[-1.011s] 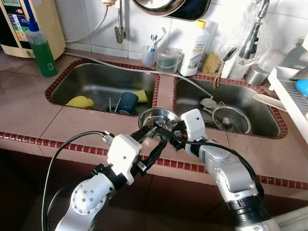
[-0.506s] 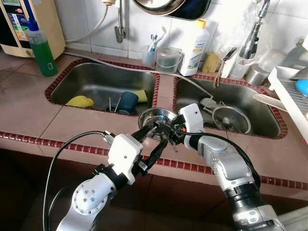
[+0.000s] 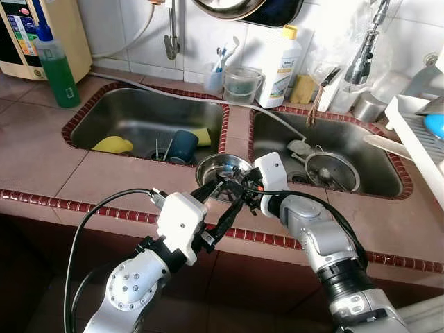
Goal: Kitchen organization
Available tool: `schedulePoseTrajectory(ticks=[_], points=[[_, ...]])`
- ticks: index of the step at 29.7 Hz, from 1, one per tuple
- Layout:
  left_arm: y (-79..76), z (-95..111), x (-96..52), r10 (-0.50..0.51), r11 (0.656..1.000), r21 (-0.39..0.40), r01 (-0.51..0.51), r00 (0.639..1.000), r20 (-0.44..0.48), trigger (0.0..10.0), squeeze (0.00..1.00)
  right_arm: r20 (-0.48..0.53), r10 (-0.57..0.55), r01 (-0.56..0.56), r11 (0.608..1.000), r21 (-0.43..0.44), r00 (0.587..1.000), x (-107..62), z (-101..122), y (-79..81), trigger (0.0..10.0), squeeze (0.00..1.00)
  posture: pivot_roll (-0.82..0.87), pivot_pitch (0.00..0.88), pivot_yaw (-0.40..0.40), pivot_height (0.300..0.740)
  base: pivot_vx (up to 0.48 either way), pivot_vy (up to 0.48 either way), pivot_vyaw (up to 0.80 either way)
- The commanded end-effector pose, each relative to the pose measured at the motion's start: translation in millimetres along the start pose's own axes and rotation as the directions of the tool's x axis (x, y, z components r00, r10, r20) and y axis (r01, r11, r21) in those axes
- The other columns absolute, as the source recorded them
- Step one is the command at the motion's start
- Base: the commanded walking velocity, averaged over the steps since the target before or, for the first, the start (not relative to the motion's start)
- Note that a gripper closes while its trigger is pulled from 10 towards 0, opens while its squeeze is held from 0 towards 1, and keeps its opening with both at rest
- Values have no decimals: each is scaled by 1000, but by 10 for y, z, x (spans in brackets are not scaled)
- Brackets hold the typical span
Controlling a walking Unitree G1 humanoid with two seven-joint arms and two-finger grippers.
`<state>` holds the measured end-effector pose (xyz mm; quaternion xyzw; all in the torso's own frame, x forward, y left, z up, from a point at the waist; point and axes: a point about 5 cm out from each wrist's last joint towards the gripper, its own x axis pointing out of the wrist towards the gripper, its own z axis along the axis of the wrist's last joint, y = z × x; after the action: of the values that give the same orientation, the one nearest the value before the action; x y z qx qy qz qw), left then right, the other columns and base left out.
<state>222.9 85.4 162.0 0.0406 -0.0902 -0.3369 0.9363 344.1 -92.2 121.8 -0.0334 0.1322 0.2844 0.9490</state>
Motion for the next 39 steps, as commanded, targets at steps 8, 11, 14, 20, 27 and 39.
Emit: schedulePoseTrajectory(ticks=[8,11,14,20,27,39], points=[[-30,51,2,-4,1000,6,3,1000,16,10000,0,-5,-25,25,999,27,1000,6,-11,-73,0,0,-119,65,-115,732,0,0,0],[-25,53,3,-4,1000,8,4,1000,17,10000,0,1,-26,26,999,42,1000,6,-3,-80,0,0,-119,64,-114,732,0,0,0],[-23,56,5,-3,1000,7,3,1000,18,10000,0,1,-28,27,998,53,1000,10,-6,-84,0,0,-116,62,-116,732,0,0,0],[-32,57,3,-4,1000,6,4,1000,19,10000,0,4,-29,28,998,63,1000,17,3,-92,0,0,-112,56,-117,732,0,0,0],[-39,54,8,-7,1000,6,7,1000,20,10000,0,8,-31,30,997,75,999,28,34,-111,0,0,-112,52,-119,732,0,0,0],[-34,62,19,-5,1000,5,5,1000,24,10000,0,46,-41,36,995,88,998,24,108,-155,0,0,-112,54,-118,732,0,0,0]])
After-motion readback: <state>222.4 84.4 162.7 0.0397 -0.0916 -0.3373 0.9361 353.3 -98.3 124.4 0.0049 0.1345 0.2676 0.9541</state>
